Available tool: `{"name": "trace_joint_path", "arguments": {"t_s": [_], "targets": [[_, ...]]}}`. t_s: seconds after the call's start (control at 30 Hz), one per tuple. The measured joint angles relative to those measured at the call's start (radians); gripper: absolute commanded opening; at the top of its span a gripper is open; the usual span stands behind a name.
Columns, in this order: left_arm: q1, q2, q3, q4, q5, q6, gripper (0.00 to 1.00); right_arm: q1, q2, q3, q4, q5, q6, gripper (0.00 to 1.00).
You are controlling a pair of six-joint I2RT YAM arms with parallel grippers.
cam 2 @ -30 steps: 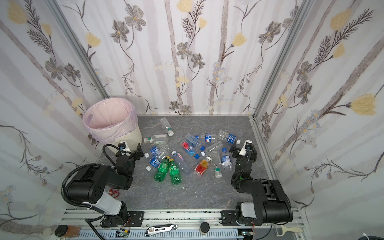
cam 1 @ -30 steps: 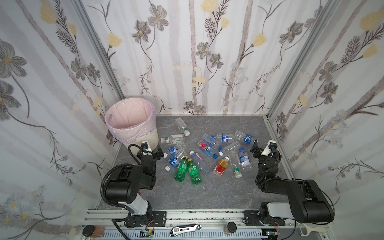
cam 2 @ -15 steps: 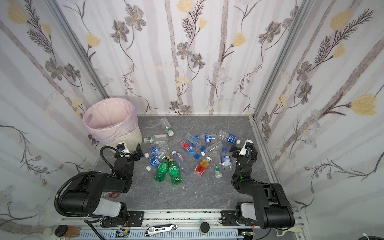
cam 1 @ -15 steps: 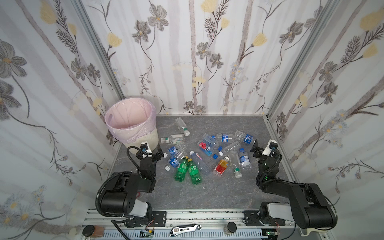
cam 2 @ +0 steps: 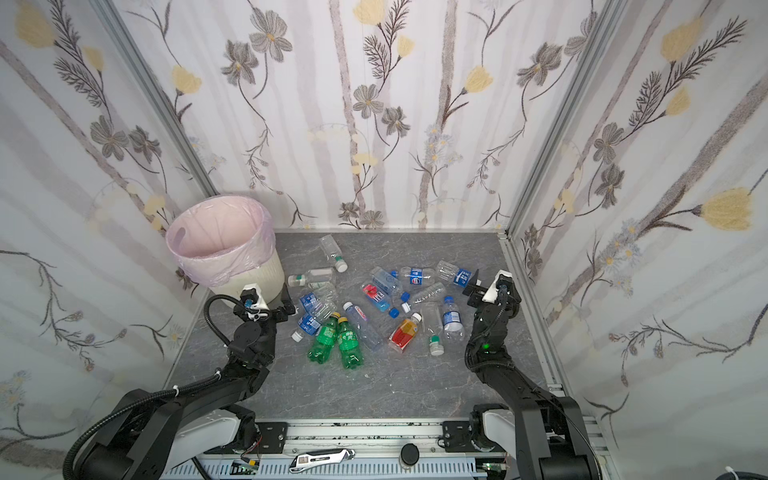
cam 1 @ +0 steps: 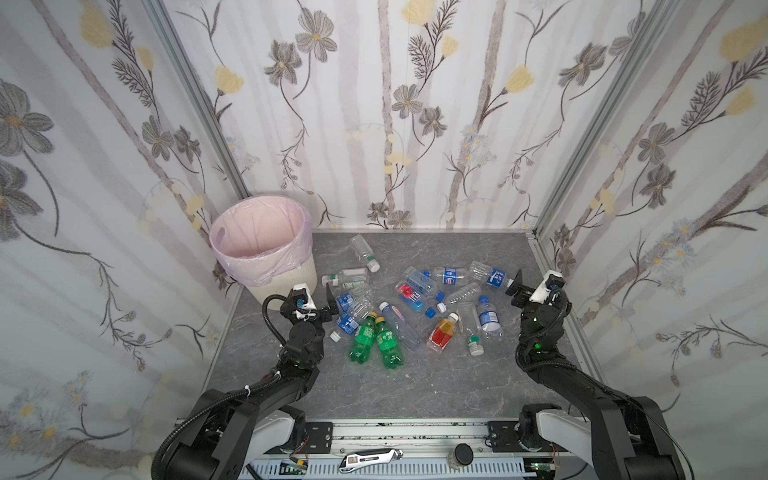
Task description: Throw the plastic bottles in the bin
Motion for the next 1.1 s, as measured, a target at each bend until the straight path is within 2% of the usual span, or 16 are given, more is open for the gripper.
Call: {"name": "trace_joint_path", "arguments": {"t_s": [0.2,0.47,0.67,0.83,0.97,1.1], "targets": [[-0.032,-0.076,0.207,-0.313,-0.002,-0.037,1.0,0.04,-0.072,0.191,-0.219,-0.003,0.029,1.0],[-0.056,-0.089,0.489,-0.692,0.061,-0.024,1.0,0.06,-0.071,0.39,-0.474,-0.094,0.128,1.0],[-0.056,0.046,0.823,-0.923,0.121,0.002,1.0,0.14,0.022,0.591,-0.629,-0.155,0.163,1.0],[-0.043,0.198,1.11,-1.045,0.048,0.037,1.0,0.229,0.12,0.805,-0.776,-0.163,0.164,1.0],[0.014,0.318,1.322,-1.134,-0.021,0.061,1.0,0.322,0.169,0.917,-0.853,-0.153,0.132,1.0],[0.11,0.422,1.525,-1.312,0.014,0.029,1.0,0.392,0.194,0.969,-0.907,-0.132,0.117,1.0]]}}
